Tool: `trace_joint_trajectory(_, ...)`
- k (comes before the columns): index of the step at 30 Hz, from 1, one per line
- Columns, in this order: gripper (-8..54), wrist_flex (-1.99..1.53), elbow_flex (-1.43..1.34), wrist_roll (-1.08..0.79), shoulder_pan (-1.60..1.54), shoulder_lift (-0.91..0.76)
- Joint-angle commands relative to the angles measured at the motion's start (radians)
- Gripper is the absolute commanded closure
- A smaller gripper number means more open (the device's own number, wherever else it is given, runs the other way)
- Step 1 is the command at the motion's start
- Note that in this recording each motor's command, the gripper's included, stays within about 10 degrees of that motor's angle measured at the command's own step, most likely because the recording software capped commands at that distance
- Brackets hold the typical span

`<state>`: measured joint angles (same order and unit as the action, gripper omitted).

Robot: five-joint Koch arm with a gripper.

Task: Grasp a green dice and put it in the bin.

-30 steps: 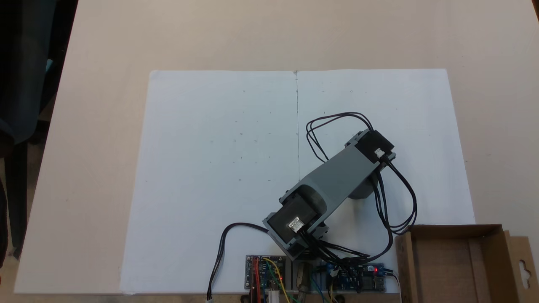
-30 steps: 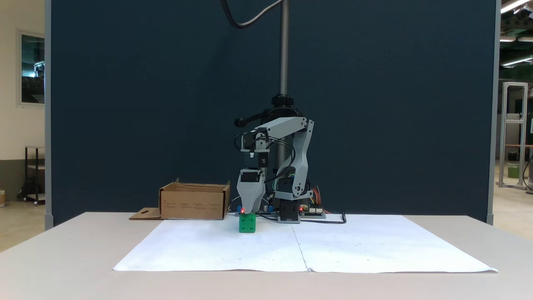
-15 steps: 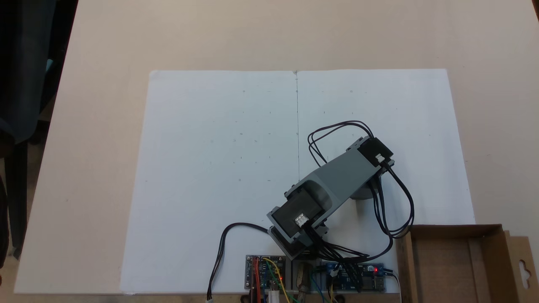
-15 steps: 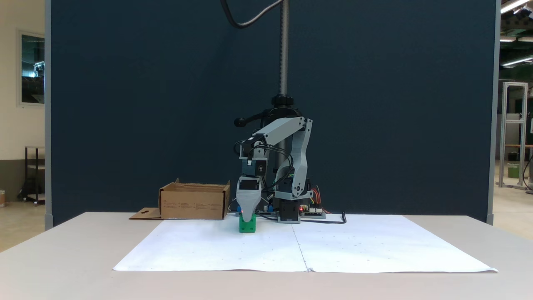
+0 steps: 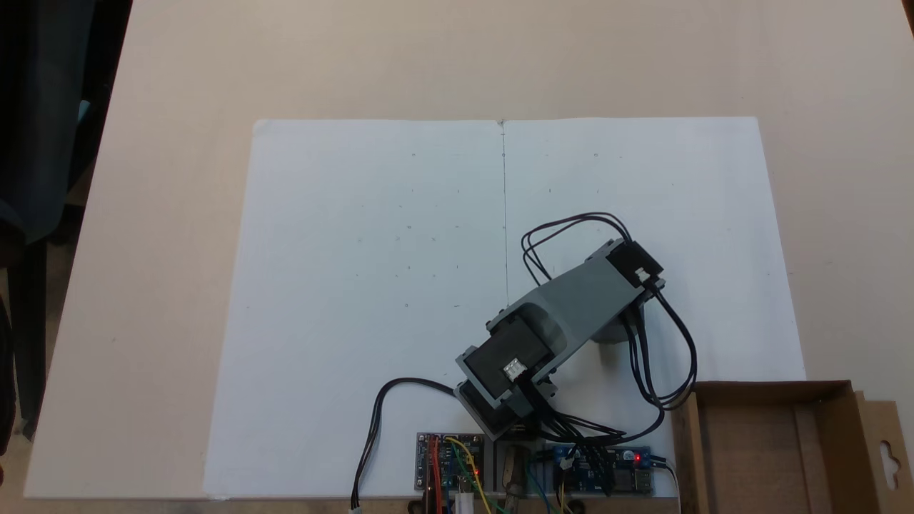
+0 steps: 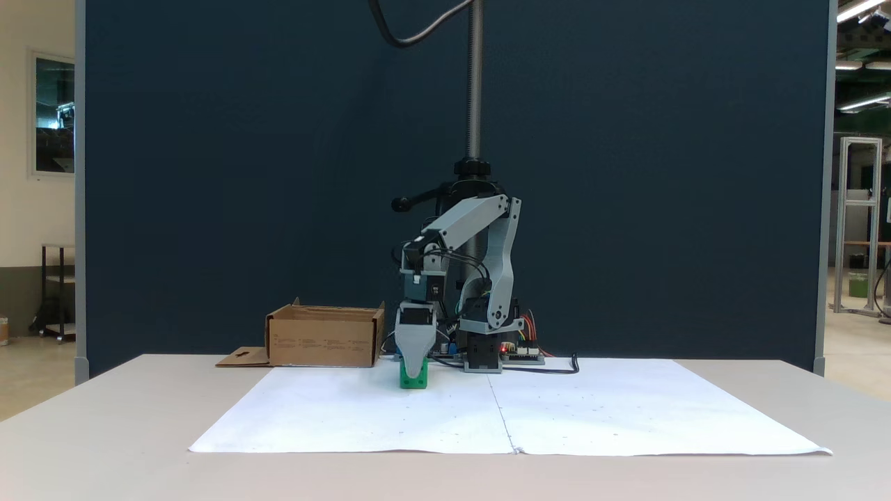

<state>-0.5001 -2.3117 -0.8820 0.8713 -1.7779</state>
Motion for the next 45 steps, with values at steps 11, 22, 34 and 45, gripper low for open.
trace_joint_trajectory(11,3.2,0.114,-0.028,-0.092,0.014,-0.018)
trace_joint_trajectory(22,5.1,0.163,-0.049,-0.092,0.014,-0.018)
trace_joint_trajectory(34,11.2,0.215,-0.080,-0.098,0.014,-0.020)
trace_joint_trajectory(45,25.7,0.255,-0.110,-0.097,0.014,-0.025)
